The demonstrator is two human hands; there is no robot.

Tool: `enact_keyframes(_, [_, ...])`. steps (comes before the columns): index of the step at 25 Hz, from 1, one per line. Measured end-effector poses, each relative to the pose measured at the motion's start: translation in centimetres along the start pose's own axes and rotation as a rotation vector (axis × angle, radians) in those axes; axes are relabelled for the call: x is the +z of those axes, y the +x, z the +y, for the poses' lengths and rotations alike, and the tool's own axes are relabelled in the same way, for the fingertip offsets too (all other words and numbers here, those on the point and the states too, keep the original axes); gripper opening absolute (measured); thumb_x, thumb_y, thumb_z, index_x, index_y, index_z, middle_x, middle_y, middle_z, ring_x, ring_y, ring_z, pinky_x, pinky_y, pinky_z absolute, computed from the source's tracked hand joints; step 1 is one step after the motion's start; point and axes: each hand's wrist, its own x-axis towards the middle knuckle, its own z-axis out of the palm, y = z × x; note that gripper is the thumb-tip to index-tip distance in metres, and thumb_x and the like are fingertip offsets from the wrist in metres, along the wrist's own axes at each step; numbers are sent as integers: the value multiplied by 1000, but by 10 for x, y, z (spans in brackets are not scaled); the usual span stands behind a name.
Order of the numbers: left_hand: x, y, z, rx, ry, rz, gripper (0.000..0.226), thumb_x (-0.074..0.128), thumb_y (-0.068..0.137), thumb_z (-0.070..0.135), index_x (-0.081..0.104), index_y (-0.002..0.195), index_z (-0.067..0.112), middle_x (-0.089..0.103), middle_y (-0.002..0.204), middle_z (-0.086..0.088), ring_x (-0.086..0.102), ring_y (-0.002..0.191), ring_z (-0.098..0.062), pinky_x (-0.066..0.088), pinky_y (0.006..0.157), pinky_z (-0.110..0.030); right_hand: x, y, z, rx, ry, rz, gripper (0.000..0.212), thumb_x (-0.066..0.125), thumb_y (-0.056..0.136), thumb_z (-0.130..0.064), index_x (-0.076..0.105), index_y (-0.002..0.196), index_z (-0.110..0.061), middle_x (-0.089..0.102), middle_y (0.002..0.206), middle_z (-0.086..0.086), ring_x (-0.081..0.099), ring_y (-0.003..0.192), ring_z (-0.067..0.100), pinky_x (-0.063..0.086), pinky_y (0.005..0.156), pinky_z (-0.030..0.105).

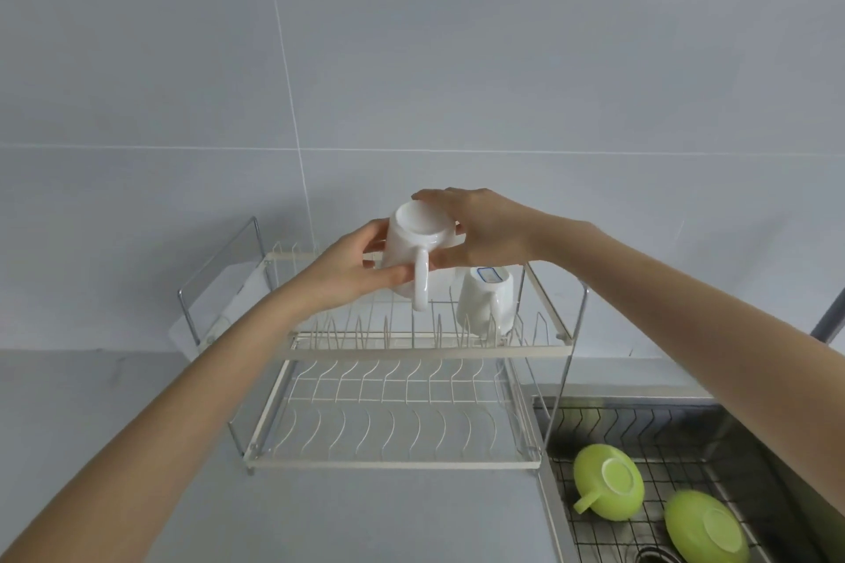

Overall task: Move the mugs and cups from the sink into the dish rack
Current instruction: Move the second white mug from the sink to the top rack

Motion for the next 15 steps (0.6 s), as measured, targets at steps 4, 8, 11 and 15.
enact_keyframes(4, [-7,26,-28,-87,111,-8,56,71,78,27,45,126,13,53,116,7,50,118,-15,41,94,-29,23,36,10,43,-17,-69,74,69,79,-37,31,140,-20,50,129,7,50,115,24,40,94,31])
enact_keyframes(8, [-3,41,-55,-183,178,-64,53,72,77,26,49,122,12,57,117,0,54,113,-18,40,90,-26,51,57,23,101,-17,-164,75,69,79,-36,29,141,-18,48,133,9,45,123,27,38,97,33])
enact_keyframes(11, [2,46,-67,-231,233,-107,54,72,77,25,48,122,10,56,124,-3,55,106,-16,40,85,-23,69,65,30,126,-12,-208,75,69,79,-36,30,140,-16,49,134,10,45,124,29,39,99,36])
enact_keyframes(15, [9,48,-79,-283,301,-164,58,72,76,29,45,123,8,56,129,-6,56,114,-21,47,95,-32,84,66,35,126,24,-221,74,70,78,-35,33,139,-15,50,135,9,46,124,28,39,98,34])
